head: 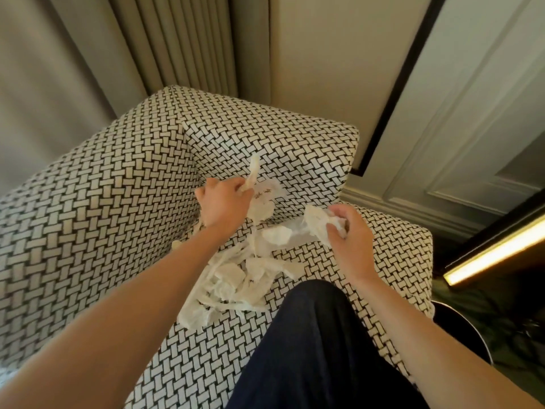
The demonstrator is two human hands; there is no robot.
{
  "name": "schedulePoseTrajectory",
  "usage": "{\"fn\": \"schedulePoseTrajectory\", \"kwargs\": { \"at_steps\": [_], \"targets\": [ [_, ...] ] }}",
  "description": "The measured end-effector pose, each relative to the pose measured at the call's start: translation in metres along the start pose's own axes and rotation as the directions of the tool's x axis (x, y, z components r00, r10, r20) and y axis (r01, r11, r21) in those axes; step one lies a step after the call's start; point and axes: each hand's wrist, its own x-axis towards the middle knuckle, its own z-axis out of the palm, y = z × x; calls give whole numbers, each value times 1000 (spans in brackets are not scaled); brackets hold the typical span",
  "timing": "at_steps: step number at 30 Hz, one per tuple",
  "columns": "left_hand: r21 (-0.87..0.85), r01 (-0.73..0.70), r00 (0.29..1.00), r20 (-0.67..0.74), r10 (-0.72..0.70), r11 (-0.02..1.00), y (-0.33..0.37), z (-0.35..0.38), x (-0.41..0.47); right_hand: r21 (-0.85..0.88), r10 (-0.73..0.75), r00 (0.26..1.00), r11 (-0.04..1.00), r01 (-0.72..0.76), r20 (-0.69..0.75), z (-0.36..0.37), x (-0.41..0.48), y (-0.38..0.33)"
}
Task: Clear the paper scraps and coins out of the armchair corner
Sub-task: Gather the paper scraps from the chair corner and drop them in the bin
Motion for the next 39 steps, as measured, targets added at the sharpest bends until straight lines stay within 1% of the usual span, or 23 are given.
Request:
{"fn": "schedulePoseTrajectory", "kwargs": {
  "at_steps": [2, 3, 6, 8, 11, 13, 15, 17, 21, 25, 27, 29, 32, 39],
  "targets": [
    [14, -105, 994, -11, 105, 994, 23, -1, -5, -5, -4, 999, 1000, 4, 44, -20, 11, -4],
    [0, -133, 991, -15, 133, 991, 34, 0, -8, -18, -13, 998, 1000, 14, 57, -30, 16, -5],
    [-131, -163, 986, 3, 165, 978, 62, 10, -16, -45, -2, 998, 999, 5, 55, -62, 24, -4],
    [-265, -107, 987, 86, 134, 958, 79, 21, -23, -24, 47, 999, 999, -47, 15, -82, 26, 2],
    [-359, 26, 981, 191, 46, 933, 102, 39, -36, 51, 200, 977, 979, -197, -70, -109, 22, 20],
    [-408, 111, 966, 260, -1, 906, 118, 55, -47, 111, 316, 941, 946, -303, -123, -127, 15, 36],
    [-447, 191, 935, 354, -23, 874, 136, 73, -61, 180, 416, 891, 905, -385, -181, -148, 5, 53],
    [-469, 270, 902, 429, -50, 841, 148, 89, -75, 190, 466, 857, 882, -431, -220, -163, -5, 67],
    [-432, 380, 820, 566, -83, 818, 176, 133, -103, 148, 518, 800, 855, -497, -304, -202, -21, 97],
    [-355, 442, 745, 657, -117, 824, 199, 171, -138, 68, 514, 787, 848, -525, -341, -239, -38, 128],
    [-312, 446, 710, 694, -119, 839, 205, 187, -155, 34, 505, 789, 849, -528, -350, -250, -47, 141],
    [-257, 454, 666, 734, -133, 853, 213, 204, -171, 18, 515, 774, 836, -548, -369, -261, -56, 156],
    [-194, 475, 581, 801, -141, 858, 226, 229, -192, -13, 517, 757, 822, -569, -399, -272, -71, 178],
    [-106, 399, 506, 854, -122, 911, 240, 267, -219, 21, 595, 662, 751, -660, -455, -279, -102, 212]
  ]
}}
